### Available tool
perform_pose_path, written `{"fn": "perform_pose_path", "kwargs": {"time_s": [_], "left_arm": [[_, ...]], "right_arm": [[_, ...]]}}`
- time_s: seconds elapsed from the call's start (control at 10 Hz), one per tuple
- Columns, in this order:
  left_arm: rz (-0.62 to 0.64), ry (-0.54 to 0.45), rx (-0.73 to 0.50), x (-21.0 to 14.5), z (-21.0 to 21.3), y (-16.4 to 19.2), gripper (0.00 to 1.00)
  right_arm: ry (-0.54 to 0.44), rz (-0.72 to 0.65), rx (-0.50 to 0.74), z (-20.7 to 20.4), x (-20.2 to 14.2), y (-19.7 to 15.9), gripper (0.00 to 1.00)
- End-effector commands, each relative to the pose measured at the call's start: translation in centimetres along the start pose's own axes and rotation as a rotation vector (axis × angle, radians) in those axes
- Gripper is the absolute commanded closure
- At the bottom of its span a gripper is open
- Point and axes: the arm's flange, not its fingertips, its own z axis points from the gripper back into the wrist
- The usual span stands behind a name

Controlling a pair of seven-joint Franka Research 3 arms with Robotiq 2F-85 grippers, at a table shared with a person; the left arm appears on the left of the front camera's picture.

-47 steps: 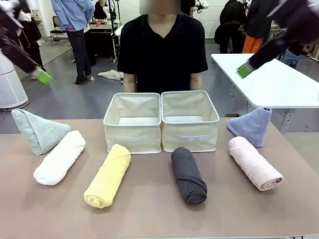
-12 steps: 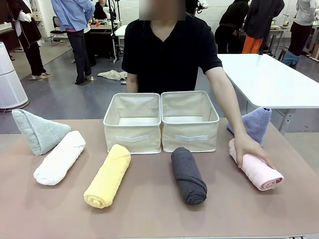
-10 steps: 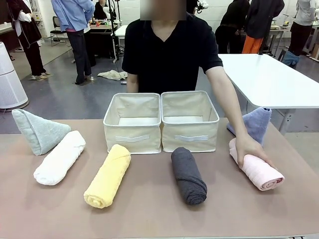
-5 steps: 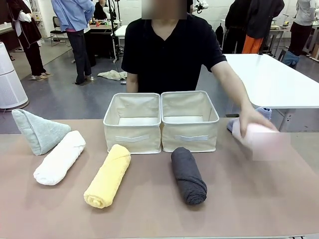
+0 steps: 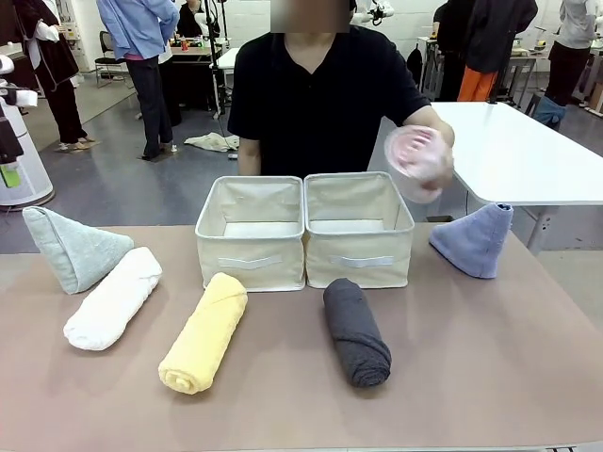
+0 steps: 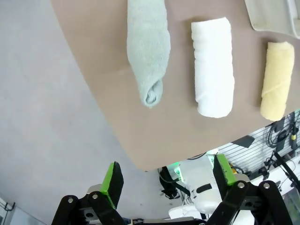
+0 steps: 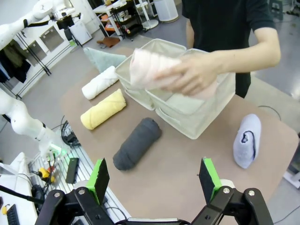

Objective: Sort the towels based on their folding style.
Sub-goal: Pick up one triangle-folded towel and place it in the left Fabric basket.

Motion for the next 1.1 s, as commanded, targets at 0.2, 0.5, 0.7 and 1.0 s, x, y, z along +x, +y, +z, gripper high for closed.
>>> {"fn": "perform_pose_path", "kwargs": {"time_s": [0.2, 0.5, 0.7, 1.0], "left_arm": [[-0.141, -0.031, 0.022, 2.2, -4.6, 0.8, 0.0], [-0.216, -0.068, 0.078, 3.5, -7.9, 0.0, 0.0], [-0.24, -0.091, 0.1, 3.9, -9.0, -0.4, 0.0], [-0.238, -0.091, 0.096, 4.0, -10.6, 0.5, 0.0]], "right_arm": [[-0.012, 0.008, 0.019, -0.1, 0.0, -0.1, 0.0], [-0.012, 0.008, 0.019, -0.1, 0.0, -0.1, 0.0], [-0.012, 0.008, 0.019, -0.1, 0.0, -0.1, 0.0], [-0.012, 0.008, 0.019, -0.1, 0.0, -0.1, 0.0]]}}
